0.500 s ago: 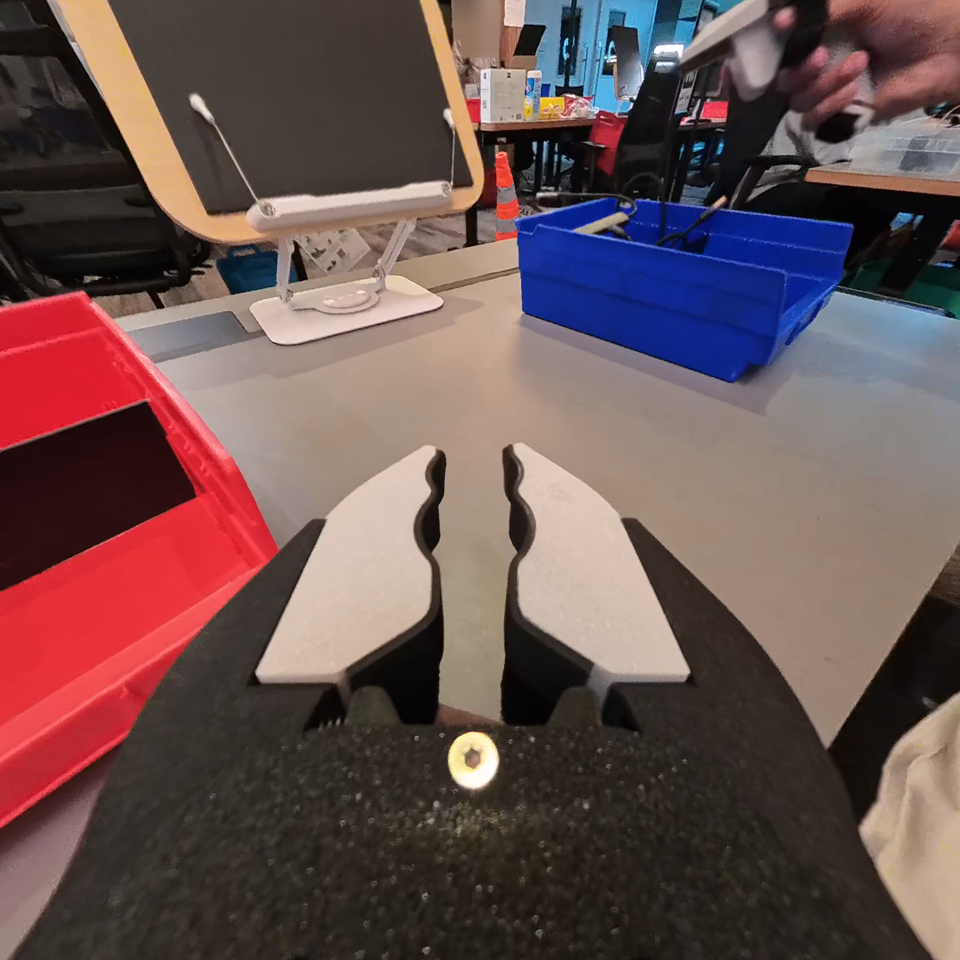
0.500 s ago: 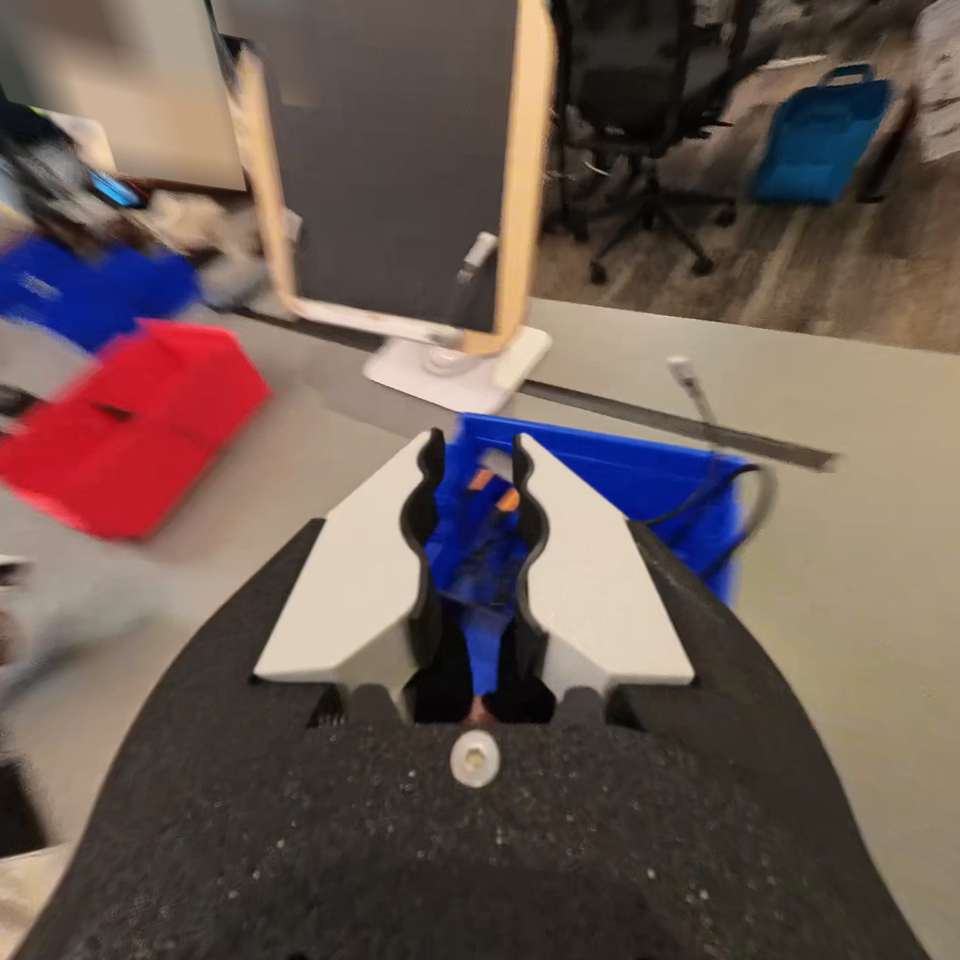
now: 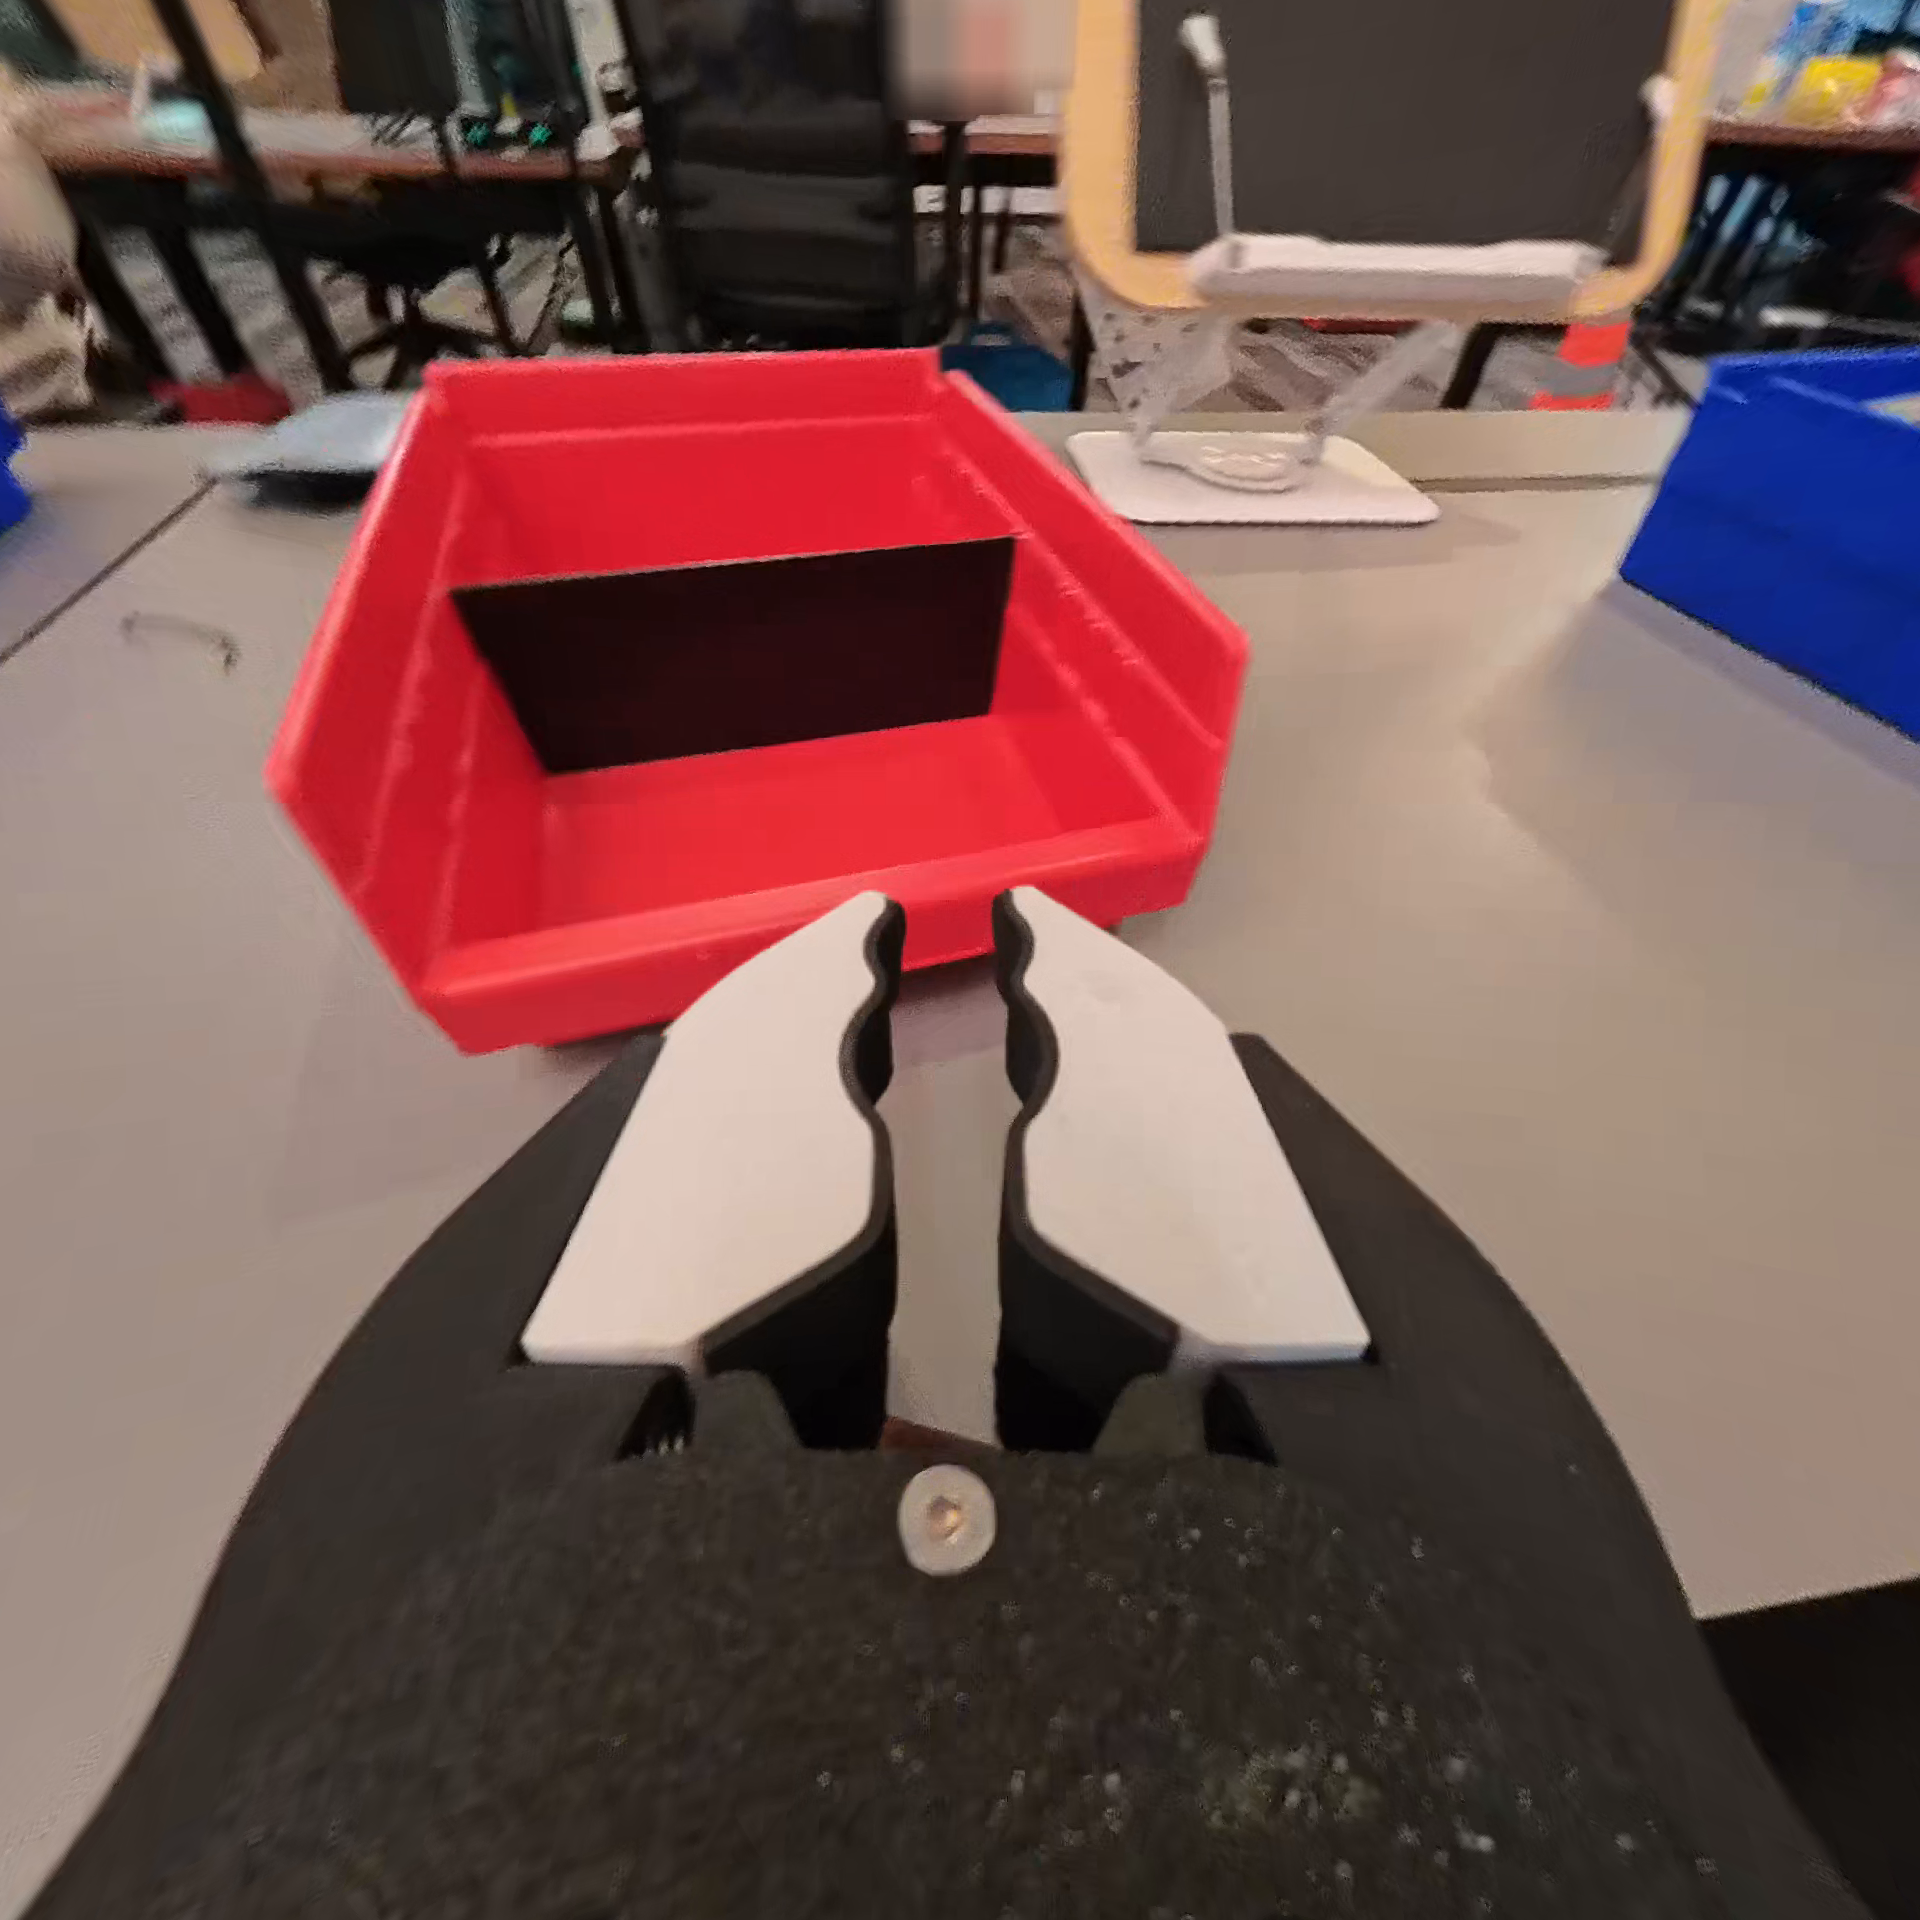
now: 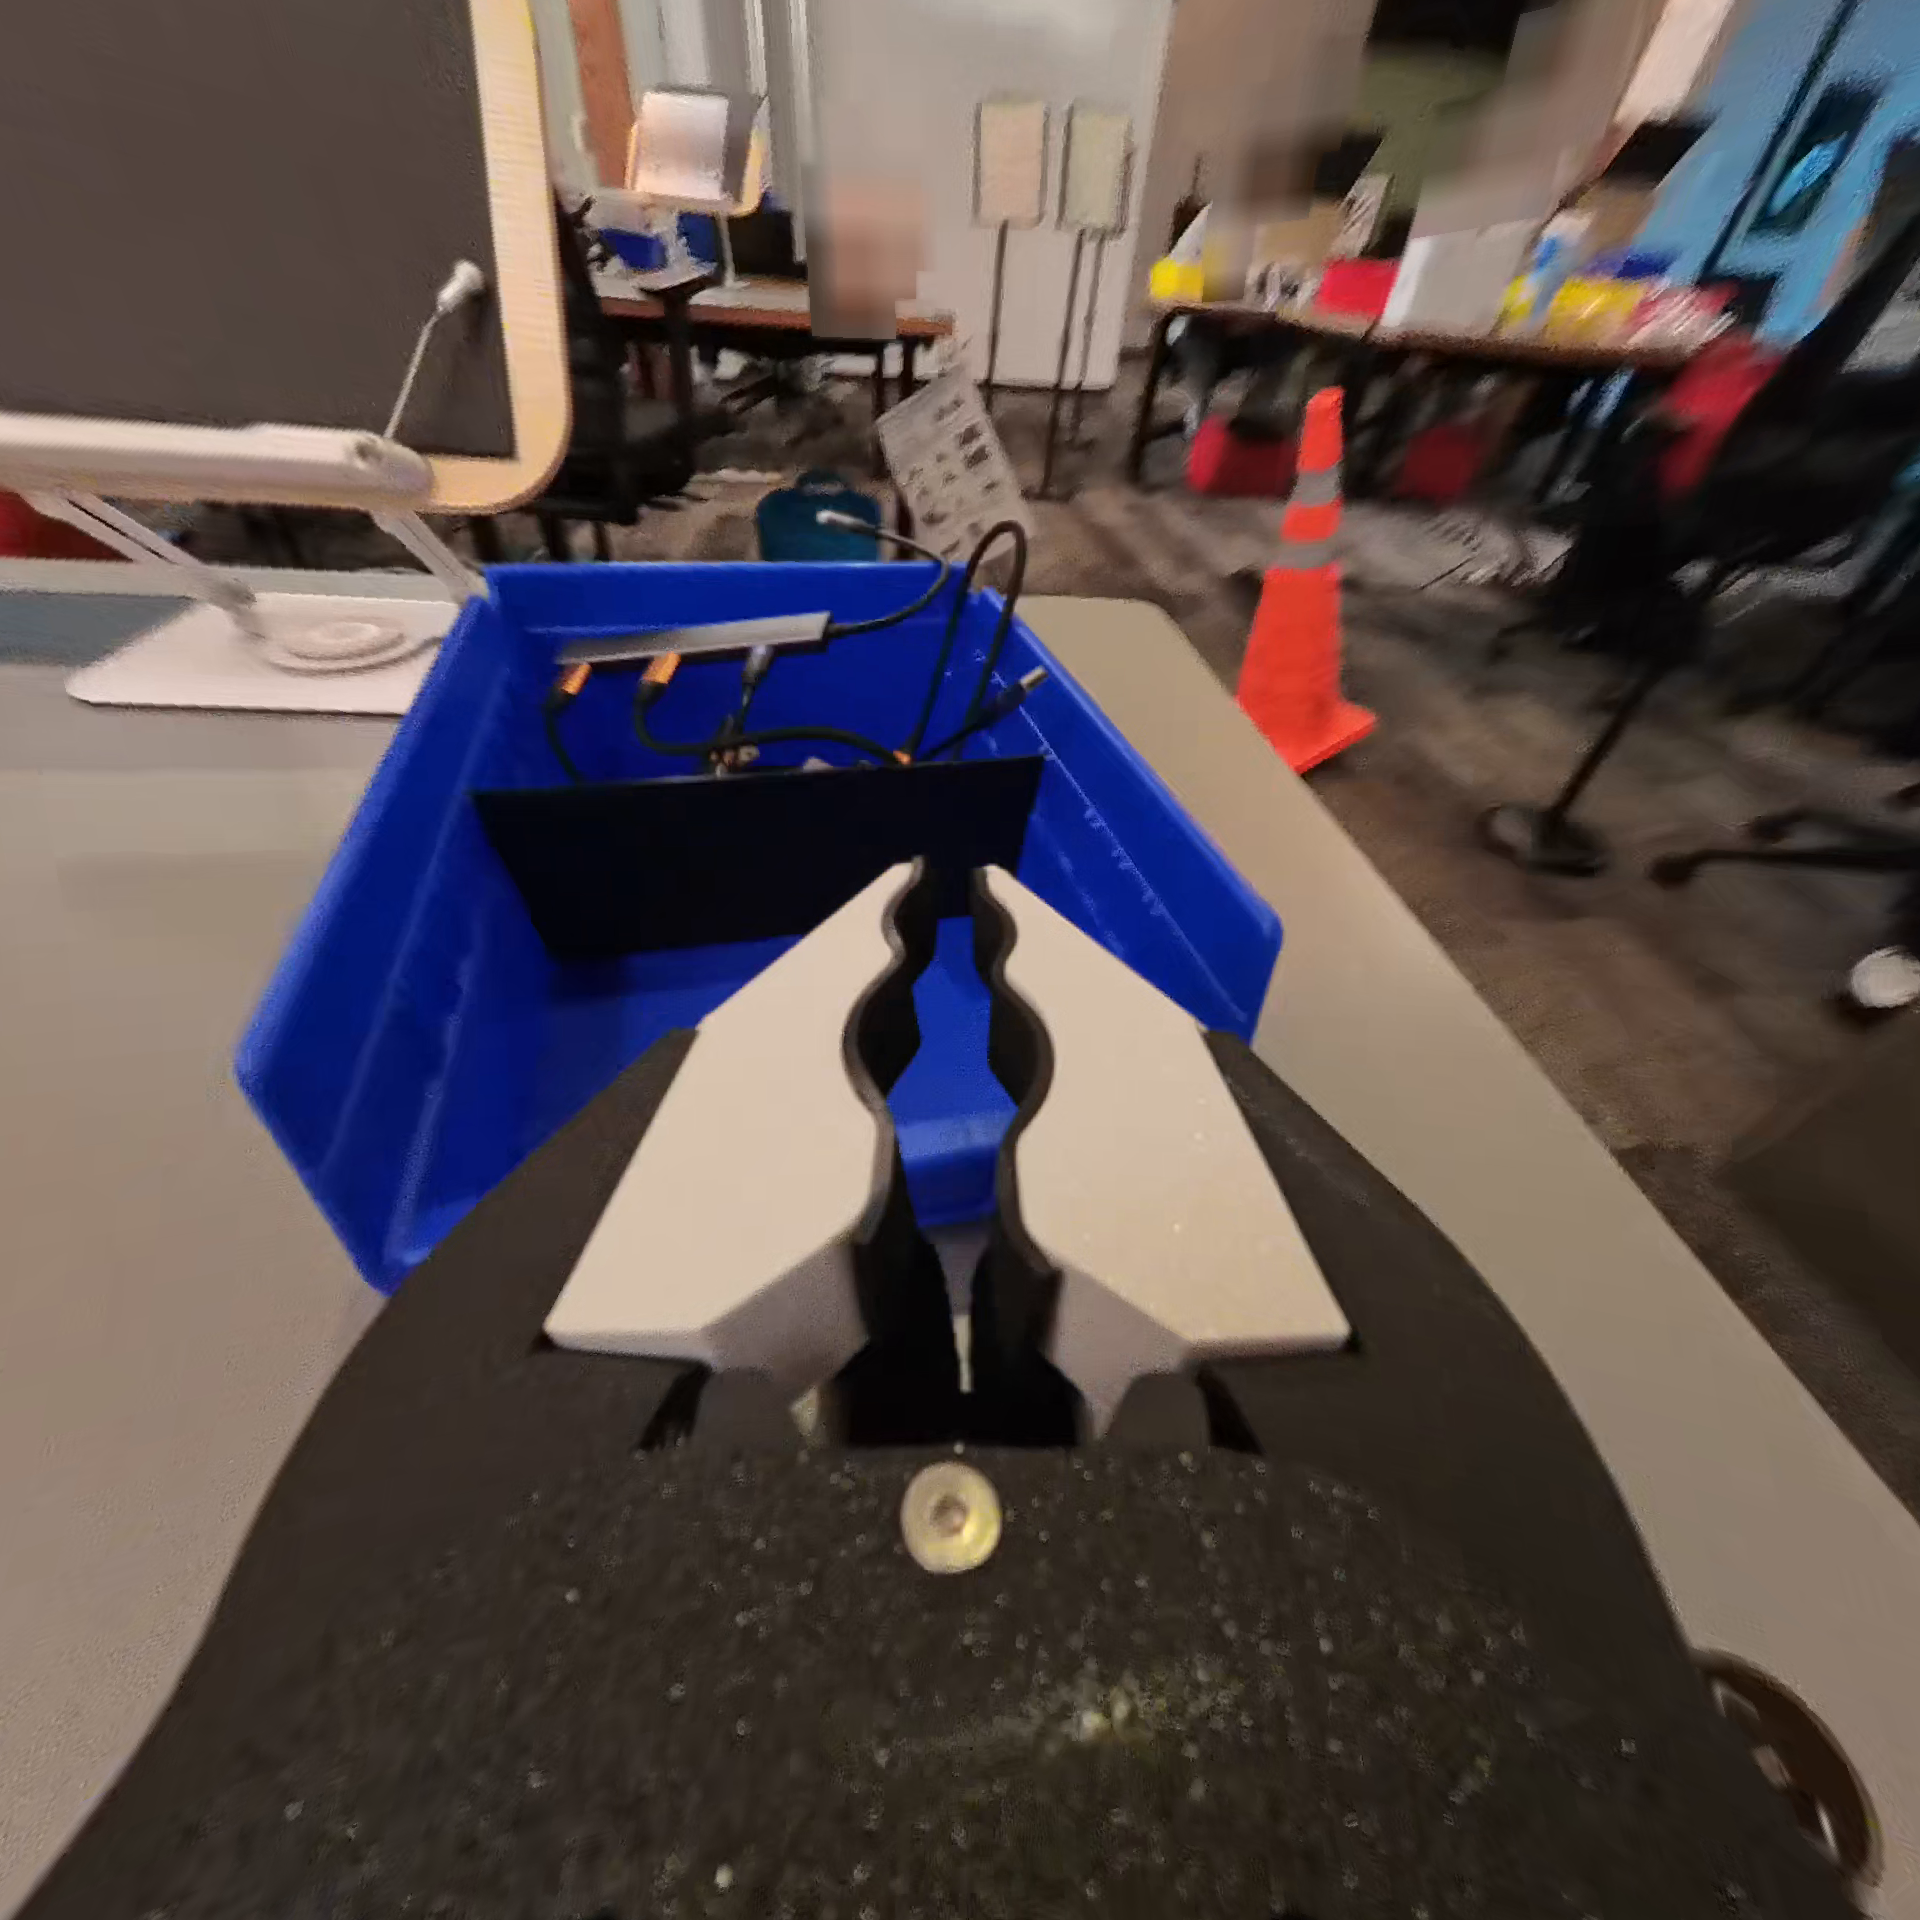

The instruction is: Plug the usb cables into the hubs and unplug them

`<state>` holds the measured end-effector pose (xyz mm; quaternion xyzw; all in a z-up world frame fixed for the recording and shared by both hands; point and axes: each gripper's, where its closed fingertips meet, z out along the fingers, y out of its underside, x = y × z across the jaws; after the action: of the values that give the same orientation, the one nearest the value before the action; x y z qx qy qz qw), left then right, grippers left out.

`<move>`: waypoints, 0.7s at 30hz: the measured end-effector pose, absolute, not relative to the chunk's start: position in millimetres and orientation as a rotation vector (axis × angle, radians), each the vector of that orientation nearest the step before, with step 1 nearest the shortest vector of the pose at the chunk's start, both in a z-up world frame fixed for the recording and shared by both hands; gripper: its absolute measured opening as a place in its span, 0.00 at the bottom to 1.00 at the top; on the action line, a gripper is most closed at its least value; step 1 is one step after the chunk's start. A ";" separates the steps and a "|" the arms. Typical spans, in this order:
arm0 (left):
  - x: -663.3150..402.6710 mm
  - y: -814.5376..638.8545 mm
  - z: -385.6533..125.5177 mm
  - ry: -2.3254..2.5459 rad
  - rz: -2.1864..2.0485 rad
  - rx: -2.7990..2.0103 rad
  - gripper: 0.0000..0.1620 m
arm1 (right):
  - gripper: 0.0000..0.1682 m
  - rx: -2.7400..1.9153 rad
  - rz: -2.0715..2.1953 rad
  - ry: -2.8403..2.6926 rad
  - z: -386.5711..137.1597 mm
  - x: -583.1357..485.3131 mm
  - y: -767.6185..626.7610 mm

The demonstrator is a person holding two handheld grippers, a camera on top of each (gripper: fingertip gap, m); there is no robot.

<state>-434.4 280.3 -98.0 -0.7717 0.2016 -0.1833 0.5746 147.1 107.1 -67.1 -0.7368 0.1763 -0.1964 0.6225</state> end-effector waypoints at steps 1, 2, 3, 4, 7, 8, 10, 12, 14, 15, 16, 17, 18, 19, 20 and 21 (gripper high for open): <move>-440.0 286.6 -98.7 0.438 -0.447 -1.825 0.10 | 0.02 -1.671 -0.508 0.389 -73.5 142.7 102.3; -442.7 292.7 -99.6 0.430 -0.449 -1.832 0.10 | 0.02 -1.684 -0.540 0.365 -81.1 138.1 101.7; -445.1 298.8 -101.2 0.436 -0.431 -1.834 0.10 | 0.03 -1.725 -0.531 0.321 -85.3 131.3 106.0; -448.1 304.7 -103.3 0.442 -0.400 -1.838 0.10 | 0.03 -1.734 -0.527 0.295 -84.2 127.3 109.0; -454.6 315.5 -106.8 0.447 -0.332 -1.839 0.10 | 0.03 -1.757 -0.524 0.260 -92.6 123.9 112.6; -454.9 316.9 -106.6 0.438 -0.333 -1.842 0.10 | 0.03 -1.764 -0.527 0.261 -92.8 124.8 112.6; -455.0 316.5 -106.0 0.428 -0.341 -1.840 0.10 | 0.03 -1.738 -0.523 0.269 -86.4 126.1 111.8; -457.4 314.5 -106.5 0.441 -0.313 -1.835 0.10 | 0.03 -1.743 -0.506 0.278 -88.3 126.8 112.4; -461.3 312.3 -105.3 0.439 -0.294 -1.825 0.10 | 0.03 -1.753 -0.492 0.274 -90.8 126.1 114.6; -462.8 311.4 -104.6 0.433 -0.298 -1.821 0.10 | 0.03 -1.757 -0.492 0.268 -91.4 125.4 115.6; -464.0 310.6 -104.7 0.429 -0.303 -1.821 0.10 | 0.03 -1.759 -0.497 0.261 -91.4 125.0 116.4; -465.0 309.9 -105.5 0.425 -0.308 -1.827 0.10 | 0.03 -1.759 -0.504 0.253 -90.8 124.4 117.3; -466.1 309.5 -106.4 0.421 -0.312 -1.833 0.10 | 0.03 -1.754 -0.507 0.249 -89.8 123.8 118.1; -467.1 309.1 -106.9 0.415 -0.314 -1.836 0.10 | 0.03 -1.751 -0.507 0.249 -89.1 123.3 118.8; -468.1 308.7 -106.8 0.410 -0.317 -1.837 0.10 | 0.03 -1.750 -0.503 0.249 -88.8 122.6 119.7; -468.5 308.0 -106.6 0.407 -0.321 -1.838 0.10 | 0.03 -1.749 -0.496 0.246 -88.6 121.3 120.8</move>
<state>-468.5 308.0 -106.6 -0.7856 0.1740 -0.1371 0.5778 121.3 120.8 -88.6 -0.7570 0.1064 -0.2148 0.6078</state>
